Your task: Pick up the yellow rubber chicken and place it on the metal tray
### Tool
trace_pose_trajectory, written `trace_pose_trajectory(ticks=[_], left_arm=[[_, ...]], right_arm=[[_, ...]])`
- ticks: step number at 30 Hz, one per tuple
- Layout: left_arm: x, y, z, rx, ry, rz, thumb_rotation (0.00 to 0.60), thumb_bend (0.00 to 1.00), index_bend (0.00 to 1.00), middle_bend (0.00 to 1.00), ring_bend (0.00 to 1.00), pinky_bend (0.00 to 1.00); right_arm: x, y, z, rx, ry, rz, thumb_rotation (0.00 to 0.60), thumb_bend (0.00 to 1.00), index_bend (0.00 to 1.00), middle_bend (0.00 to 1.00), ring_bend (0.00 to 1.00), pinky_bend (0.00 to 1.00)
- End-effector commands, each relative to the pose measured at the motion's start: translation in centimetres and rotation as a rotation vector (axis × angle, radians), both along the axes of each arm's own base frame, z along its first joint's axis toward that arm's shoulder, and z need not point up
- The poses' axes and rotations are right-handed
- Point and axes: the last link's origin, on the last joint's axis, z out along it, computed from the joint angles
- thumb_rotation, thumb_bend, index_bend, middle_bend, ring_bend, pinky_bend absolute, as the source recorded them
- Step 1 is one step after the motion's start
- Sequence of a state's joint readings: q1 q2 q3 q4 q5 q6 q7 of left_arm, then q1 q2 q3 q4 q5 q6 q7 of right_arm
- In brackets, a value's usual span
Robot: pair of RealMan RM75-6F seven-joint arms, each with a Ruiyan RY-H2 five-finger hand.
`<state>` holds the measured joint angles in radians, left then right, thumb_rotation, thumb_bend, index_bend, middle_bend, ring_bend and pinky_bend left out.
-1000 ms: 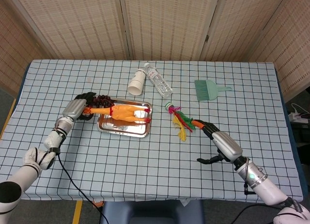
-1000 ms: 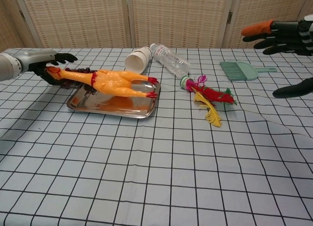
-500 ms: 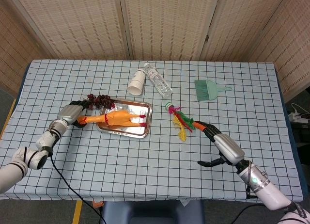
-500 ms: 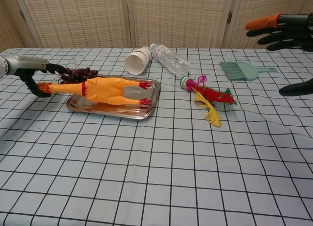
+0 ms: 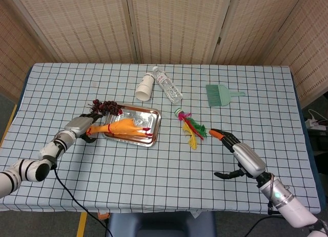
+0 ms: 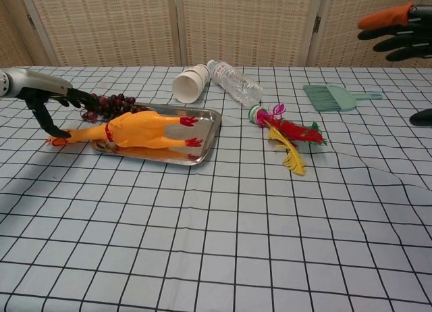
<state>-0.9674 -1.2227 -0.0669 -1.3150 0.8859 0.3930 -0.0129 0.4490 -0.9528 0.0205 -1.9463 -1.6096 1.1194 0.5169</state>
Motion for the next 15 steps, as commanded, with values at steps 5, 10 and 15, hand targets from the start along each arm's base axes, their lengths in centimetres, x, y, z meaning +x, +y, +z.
trace_pose_trajectory(ticks=[5, 10, 15], left_arm=[[3.5, -7.0, 4.3, 0.163, -0.344, -0.154, 0.6, 0.34, 0.0, 0.0, 0.0, 0.0], [0.9, -13.1, 6.5, 0.303, -0.392, -0.309, 0.6, 0.34, 0.0, 0.0, 0.0, 0.0], [-4.2, -18.0, 7.6, 0.451, -0.297, -0.333, 0.6, 0.35, 0.0, 0.0, 0.0, 0.0]], right_arm=[[-0.2, 1.8, 0.3, -0.019, 0.028, 0.025, 0.6, 0.1, 0.0, 0.0, 0.0, 0.0], [-1.1, 3.4, 0.0, -0.077, 0.098, 0.044, 0.6, 0.1, 0.0, 0.0, 0.0, 0.0], [-2.7, 5.0, -0.4, -0.235, 0.254, 0.067, 0.6, 0.1, 0.0, 0.0, 0.0, 0.0]])
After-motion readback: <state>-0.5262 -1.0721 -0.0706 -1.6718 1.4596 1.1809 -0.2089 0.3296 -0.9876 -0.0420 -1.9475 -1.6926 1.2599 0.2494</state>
